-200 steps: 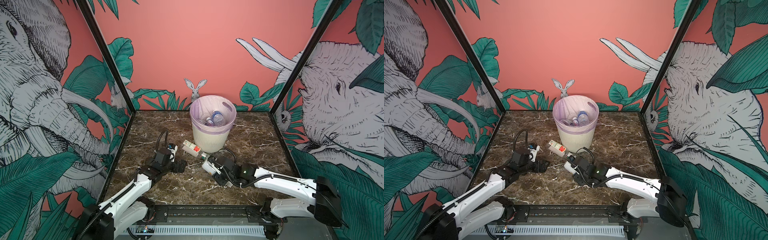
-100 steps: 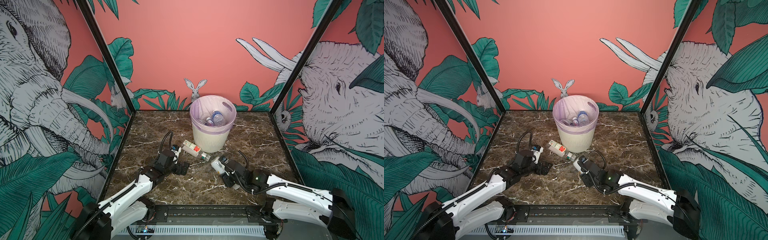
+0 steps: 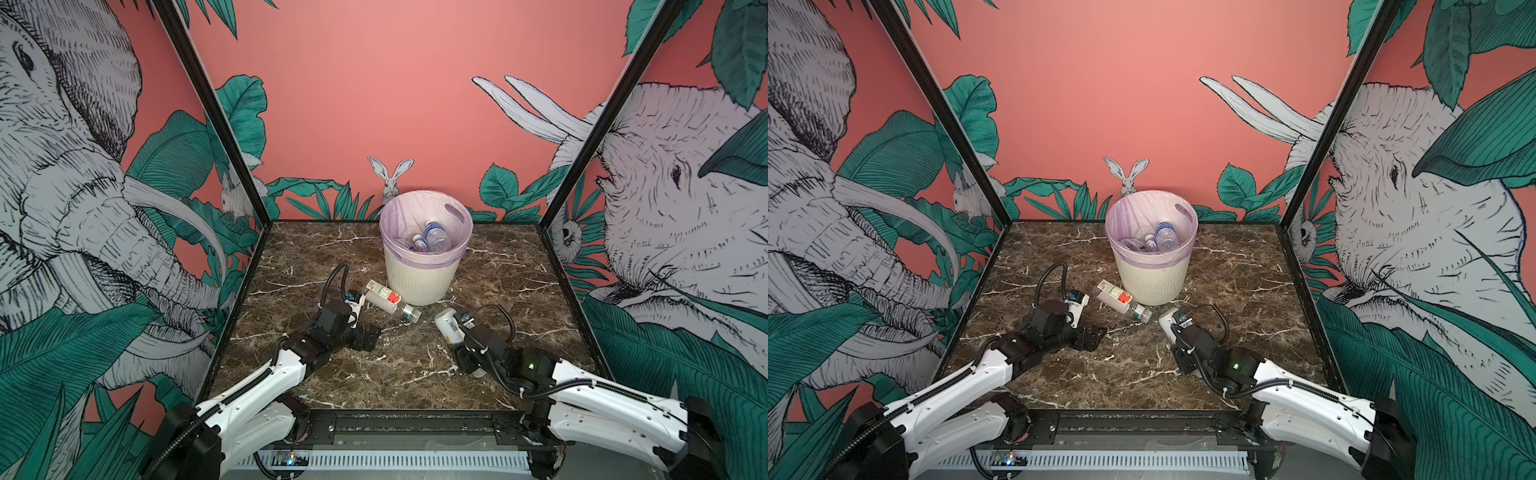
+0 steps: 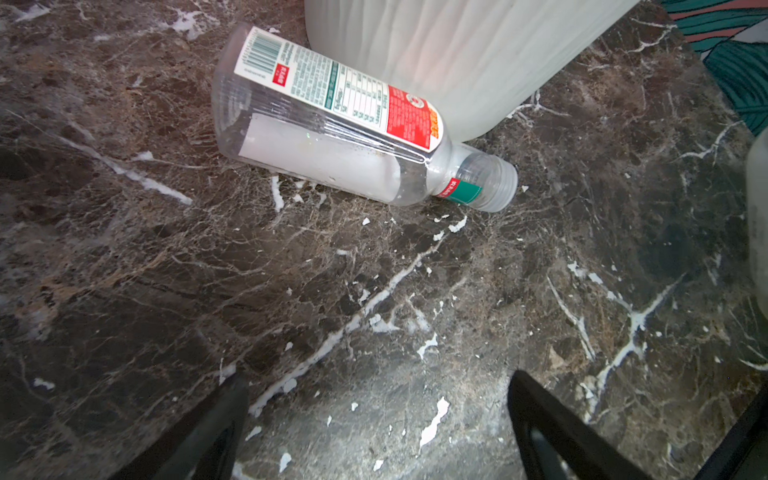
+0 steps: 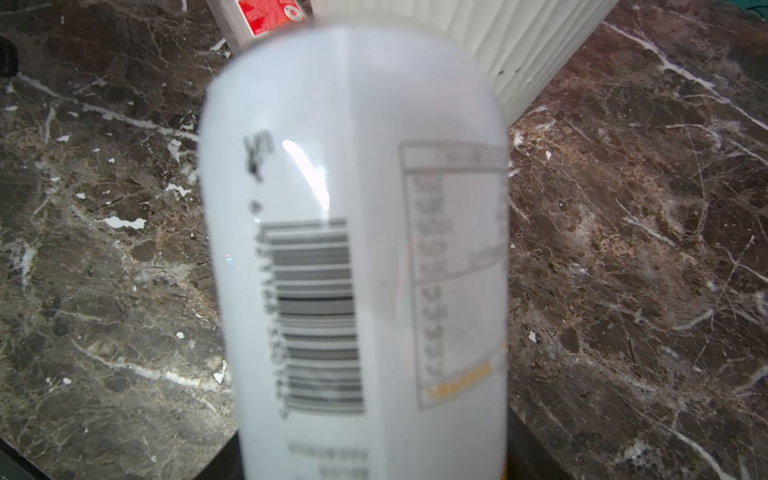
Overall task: Throw the plastic bottles in the bin
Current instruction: 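Drag the yellow-V bottle with the right gripper back and around toward the bin, then lift the yellow-V bottle over the bin and open the right gripper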
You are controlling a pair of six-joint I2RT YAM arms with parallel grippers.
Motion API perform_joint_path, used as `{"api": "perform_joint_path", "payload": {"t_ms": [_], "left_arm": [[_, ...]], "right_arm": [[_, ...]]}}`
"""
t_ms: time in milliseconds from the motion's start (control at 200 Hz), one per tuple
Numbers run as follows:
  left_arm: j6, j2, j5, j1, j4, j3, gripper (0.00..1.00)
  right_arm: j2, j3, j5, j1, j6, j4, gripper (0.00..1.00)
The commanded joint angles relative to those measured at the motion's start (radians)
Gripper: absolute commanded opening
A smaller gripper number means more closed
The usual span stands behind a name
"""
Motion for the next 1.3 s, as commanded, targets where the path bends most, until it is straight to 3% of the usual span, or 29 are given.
{"api": "perform_joint_path", "payload": {"t_ms": [0,230,400,590,735,790,875,970,1030,1160,1295], "left_arm": [[0.017,0.0,-0.002,-0.006,0.017,0.017,0.98],[0.025,-0.006,0.006,-0.01,0.013,0.006,0.98],[0.032,-0.009,-0.001,-0.01,0.006,0.009,0.98],[0.029,-0.003,-0.006,-0.01,0.004,0.013,0.98],[0.023,-0.011,0.0,-0.01,-0.001,0.015,0.98],[0.025,-0.011,-0.002,-0.009,-0.008,0.015,0.98],[0.026,-0.014,-0.008,-0.009,-0.024,0.02,0.99],[0.018,-0.033,-0.018,-0.01,-0.05,0.028,0.99],[0.013,-0.051,-0.028,-0.01,-0.056,0.028,0.99],[0.005,-0.059,-0.052,-0.01,-0.049,0.032,1.0],[-0.027,-0.01,-0.062,-0.01,-0.064,0.069,1.0]], "right_arm": [[-0.033,-0.006,0.043,-0.007,0.024,0.018,0.47],[-0.107,0.073,0.083,-0.011,0.026,-0.027,0.46],[-0.093,0.32,0.11,-0.011,-0.047,-0.128,0.46],[0.155,0.774,0.118,-0.031,-0.195,-0.191,0.46],[0.478,1.203,-0.024,-0.195,-0.241,-0.193,0.46],[0.636,1.396,-0.096,-0.263,-0.234,-0.228,0.57],[0.909,1.784,-0.086,-0.326,-0.205,-0.413,0.97],[1.054,2.092,-0.006,-0.334,-0.183,-0.593,0.99],[1.028,2.072,-0.001,-0.332,-0.179,-0.573,0.99],[0.841,1.752,-0.044,-0.333,-0.179,-0.345,0.99],[0.739,1.602,-0.065,-0.333,-0.167,-0.322,0.99]]}}
